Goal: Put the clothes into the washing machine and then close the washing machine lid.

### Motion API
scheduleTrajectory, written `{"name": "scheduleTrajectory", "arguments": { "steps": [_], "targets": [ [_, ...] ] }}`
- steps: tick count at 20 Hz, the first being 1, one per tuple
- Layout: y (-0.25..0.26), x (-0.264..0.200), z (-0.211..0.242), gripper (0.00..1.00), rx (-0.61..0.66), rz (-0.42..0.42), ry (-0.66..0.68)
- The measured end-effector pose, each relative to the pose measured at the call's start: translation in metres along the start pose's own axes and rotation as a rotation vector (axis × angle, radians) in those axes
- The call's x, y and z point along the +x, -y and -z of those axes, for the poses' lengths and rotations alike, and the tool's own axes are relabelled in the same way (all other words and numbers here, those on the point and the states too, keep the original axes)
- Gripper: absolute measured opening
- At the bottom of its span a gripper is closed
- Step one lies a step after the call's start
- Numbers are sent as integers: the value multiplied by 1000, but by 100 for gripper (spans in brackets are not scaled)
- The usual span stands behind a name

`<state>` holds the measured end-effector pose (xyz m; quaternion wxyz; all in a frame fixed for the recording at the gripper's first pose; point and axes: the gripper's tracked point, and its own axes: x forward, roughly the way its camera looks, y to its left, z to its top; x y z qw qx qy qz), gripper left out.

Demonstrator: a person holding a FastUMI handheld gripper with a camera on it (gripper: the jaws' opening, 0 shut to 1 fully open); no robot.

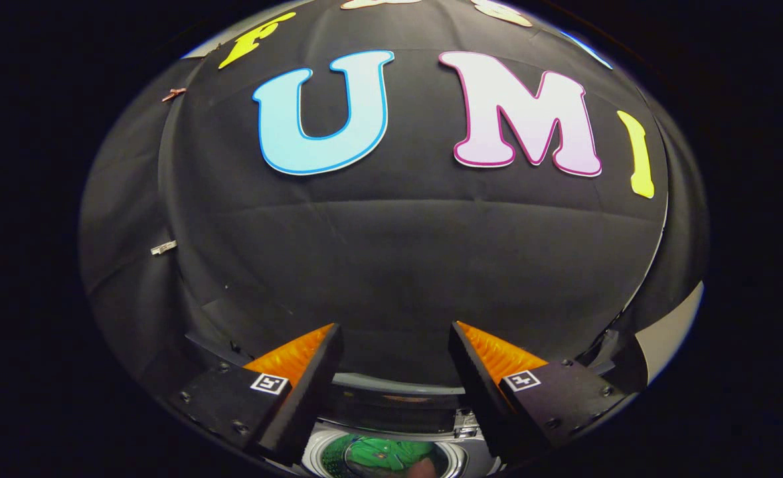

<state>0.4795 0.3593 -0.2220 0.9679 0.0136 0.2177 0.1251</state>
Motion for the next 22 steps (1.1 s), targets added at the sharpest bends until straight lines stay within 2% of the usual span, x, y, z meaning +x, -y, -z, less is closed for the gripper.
{"name": "scheduleTrajectory", "arguments": {
  "steps": [4, 16, 18, 22],
  "targets": [
    [-3, -22, 10, 100, -5, -11, 1],
    [-13, -89, 44, 100, -39, -16, 206],
    [-14, -90, 48, 100, -40, -29, 217],
    [-14, -114, 83, 100, -48, -32, 195]
  ]
}}
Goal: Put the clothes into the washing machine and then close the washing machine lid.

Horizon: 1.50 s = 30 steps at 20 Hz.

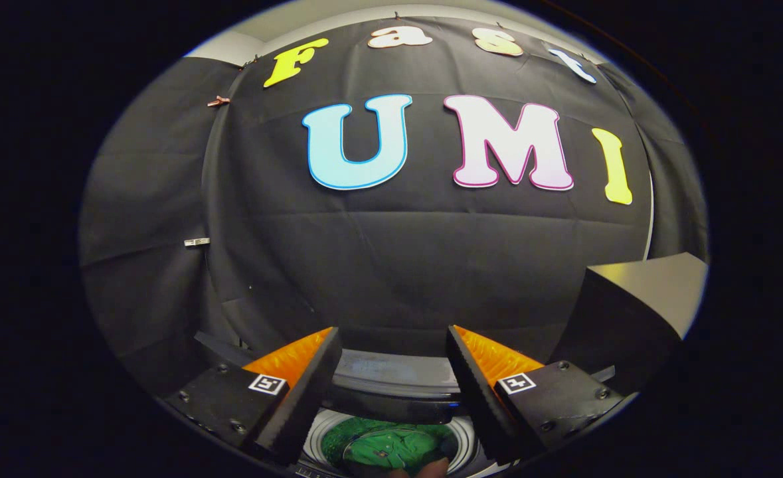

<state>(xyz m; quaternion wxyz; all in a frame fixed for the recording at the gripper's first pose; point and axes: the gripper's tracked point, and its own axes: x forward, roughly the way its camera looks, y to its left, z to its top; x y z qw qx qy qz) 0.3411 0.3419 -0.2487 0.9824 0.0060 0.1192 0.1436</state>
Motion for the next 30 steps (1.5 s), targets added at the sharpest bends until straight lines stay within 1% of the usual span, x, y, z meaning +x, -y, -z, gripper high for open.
{"name": "scheduleTrajectory", "arguments": {
  "steps": [2, 4, 8, 11, 13, 15, 18, 20, 22, 24, 26, 30],
  "targets": [
    [2, -7, 20, 100, -20, 2, -38],
    [4, -17, 28, 100, -19, 5, -33],
    [4, -43, 24, 100, 2, 1, -10],
    [-9, -65, 17, 100, 44, -57, 12],
    [-10, -72, 20, 100, 36, -67, 8],
    [-15, -84, 13, 100, 31, -82, 34],
    [-16, -98, 11, 100, -35, -81, 40],
    [-17, -112, 2, 100, -48, -79, 54],
    [-18, -130, -8, 100, -27, -81, 62],
    [-14, -149, -22, 100, 2, -66, 73],
    [-15, -175, -40, 100, 18, -70, 99],
    [-2, -227, -67, 100, -23, -43, 126]
  ]
}}
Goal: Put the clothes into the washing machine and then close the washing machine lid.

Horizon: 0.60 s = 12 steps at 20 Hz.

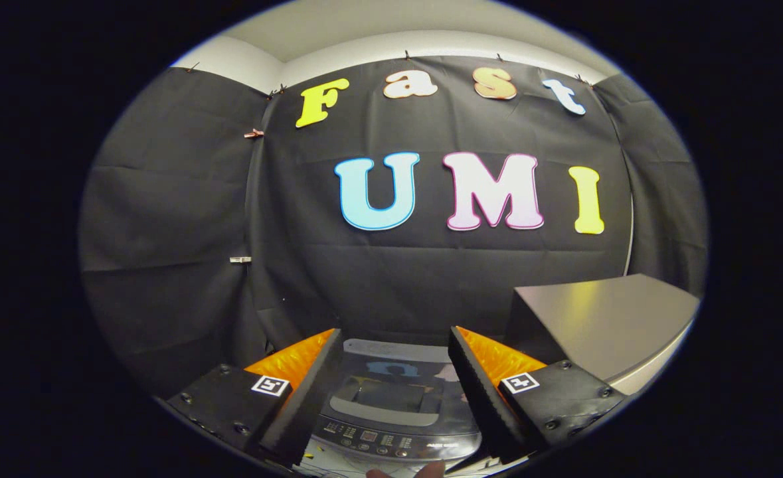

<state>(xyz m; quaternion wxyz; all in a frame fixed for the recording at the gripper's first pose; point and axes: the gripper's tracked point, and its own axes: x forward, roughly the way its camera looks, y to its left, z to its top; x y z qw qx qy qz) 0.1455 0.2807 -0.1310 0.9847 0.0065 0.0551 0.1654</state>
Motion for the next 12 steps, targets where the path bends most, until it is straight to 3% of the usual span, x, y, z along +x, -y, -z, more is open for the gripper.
{"name": "scheduleTrajectory", "arguments": {
  "steps": [12],
  "targets": [
    [65, -144, -58, 100, 29, 117, 76]
  ]
}}
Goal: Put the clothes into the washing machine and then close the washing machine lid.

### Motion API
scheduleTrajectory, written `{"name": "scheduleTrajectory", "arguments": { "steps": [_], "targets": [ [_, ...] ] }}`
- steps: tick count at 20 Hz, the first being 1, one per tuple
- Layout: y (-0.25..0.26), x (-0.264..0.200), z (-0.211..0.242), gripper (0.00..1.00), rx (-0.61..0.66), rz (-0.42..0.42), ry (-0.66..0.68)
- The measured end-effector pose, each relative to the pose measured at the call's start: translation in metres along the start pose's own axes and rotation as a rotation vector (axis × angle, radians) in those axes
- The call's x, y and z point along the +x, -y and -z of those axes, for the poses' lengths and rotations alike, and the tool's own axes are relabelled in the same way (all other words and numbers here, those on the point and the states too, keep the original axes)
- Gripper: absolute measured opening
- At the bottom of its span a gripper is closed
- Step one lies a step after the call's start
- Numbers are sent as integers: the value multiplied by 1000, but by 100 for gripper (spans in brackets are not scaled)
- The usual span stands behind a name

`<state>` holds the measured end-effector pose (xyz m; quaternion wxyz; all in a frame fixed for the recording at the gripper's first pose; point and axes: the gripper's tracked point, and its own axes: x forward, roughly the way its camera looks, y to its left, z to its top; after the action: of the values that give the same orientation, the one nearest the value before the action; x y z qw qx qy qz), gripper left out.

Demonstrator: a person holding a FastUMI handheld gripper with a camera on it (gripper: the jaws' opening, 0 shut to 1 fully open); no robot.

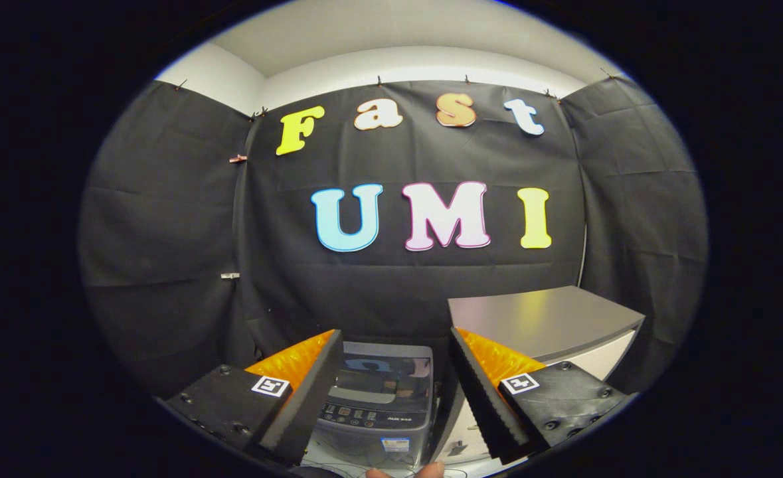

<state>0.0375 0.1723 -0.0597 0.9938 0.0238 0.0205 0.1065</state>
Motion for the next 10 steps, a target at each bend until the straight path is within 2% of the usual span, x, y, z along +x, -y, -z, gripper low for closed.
{"name": "scheduleTrajectory", "arguments": {
  "steps": [5, 10],
  "targets": [
    [49, -31, -34, 100, 32, 68, 89],
    [92, -41, -33, 100, 46, 145, 88]
  ]
}}
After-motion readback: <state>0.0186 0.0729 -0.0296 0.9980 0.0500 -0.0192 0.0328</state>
